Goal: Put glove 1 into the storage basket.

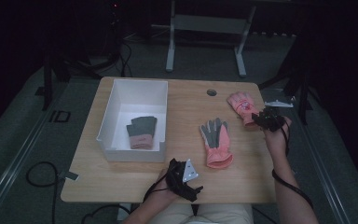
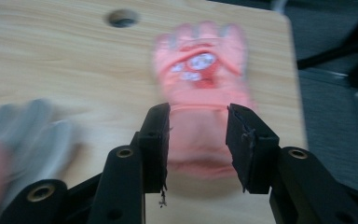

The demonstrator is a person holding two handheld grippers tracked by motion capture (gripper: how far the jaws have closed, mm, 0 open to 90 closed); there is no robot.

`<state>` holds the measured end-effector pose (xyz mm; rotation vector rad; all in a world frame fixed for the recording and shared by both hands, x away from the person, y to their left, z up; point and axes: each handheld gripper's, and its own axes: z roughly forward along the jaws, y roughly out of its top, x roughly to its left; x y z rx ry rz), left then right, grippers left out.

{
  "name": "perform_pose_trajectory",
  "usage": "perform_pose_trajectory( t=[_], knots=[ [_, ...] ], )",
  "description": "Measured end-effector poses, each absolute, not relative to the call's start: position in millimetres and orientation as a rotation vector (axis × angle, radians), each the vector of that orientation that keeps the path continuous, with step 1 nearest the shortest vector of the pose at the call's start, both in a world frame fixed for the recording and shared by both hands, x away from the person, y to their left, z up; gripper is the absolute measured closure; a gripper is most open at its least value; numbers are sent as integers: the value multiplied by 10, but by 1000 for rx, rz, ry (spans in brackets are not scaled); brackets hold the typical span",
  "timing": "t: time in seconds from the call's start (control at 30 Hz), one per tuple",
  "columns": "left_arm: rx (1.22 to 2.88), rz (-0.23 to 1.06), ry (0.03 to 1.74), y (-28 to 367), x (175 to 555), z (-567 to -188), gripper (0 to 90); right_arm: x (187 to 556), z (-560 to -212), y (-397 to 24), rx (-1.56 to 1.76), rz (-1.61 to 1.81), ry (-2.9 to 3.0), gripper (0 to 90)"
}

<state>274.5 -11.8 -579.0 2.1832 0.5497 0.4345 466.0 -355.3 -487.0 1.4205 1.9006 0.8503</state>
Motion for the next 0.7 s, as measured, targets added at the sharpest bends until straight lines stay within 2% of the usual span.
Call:
perform_pose_trajectory(
  t=[0.17,0.4,0.7],
  knots=[
    [2172,433,558,-82,2761,-5780,14,4928,-5020,-3573,1429,779,1922,574],
    [2161,441,584,-48,2715,-5788,14,5267,-5016,-3557,1419,789,1911,530],
    [2147,456,615,4,2685,-5786,14,5600,-5117,-3443,1385,650,1974,523]
  ],
)
